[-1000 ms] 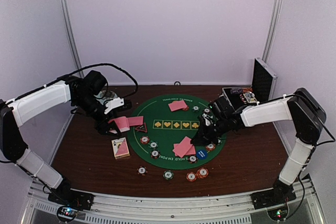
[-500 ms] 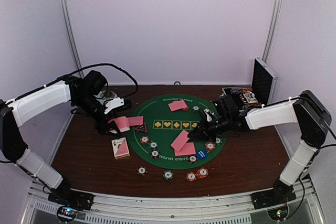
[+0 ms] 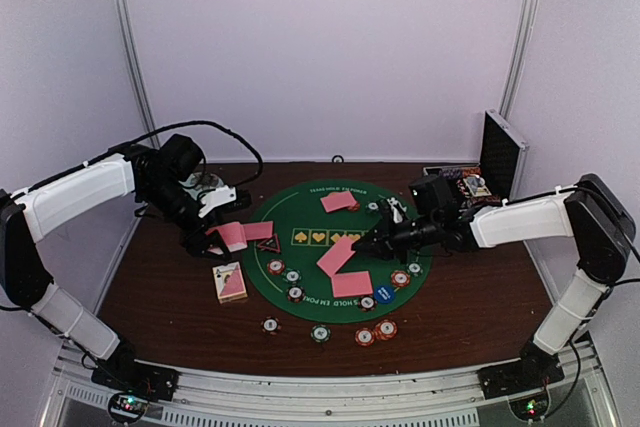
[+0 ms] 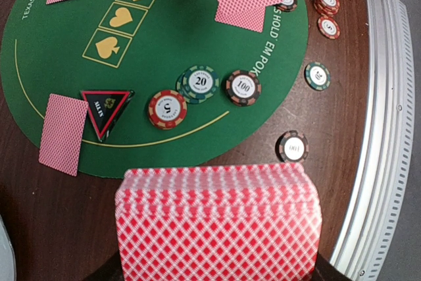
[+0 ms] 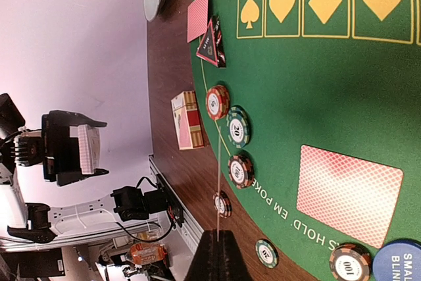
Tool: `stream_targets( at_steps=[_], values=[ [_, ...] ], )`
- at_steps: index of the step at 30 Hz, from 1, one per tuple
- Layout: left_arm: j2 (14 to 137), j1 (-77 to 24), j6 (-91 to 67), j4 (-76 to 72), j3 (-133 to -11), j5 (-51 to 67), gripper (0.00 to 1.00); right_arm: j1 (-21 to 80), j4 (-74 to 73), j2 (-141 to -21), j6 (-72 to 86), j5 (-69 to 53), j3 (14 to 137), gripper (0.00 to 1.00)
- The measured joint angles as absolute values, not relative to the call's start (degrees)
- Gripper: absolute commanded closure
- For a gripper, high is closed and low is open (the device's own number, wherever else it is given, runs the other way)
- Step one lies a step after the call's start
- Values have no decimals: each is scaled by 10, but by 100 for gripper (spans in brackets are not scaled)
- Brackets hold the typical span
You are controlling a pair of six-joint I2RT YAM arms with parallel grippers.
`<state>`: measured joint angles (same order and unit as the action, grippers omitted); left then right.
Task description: Distribute texas hold em gaming equipment
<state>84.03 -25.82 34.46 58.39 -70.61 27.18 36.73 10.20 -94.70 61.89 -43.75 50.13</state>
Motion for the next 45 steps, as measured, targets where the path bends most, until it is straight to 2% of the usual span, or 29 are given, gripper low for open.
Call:
stream_targets(
  at_steps=[13,23,36,45],
  values=[
    [840,-258,346,584,-706,272,100,390,145,-970,642,-438,504,100],
    [840,-258,346,585,-706,272,100,470,161,-1051,654,-447,570,100],
    [838,-258,349,586,-701,272,100,470,174,-1073,667,-451,612,100],
    [838,-258,349,587,-701,272,100,525,156,-1194,668,-479,767,100]
  ],
)
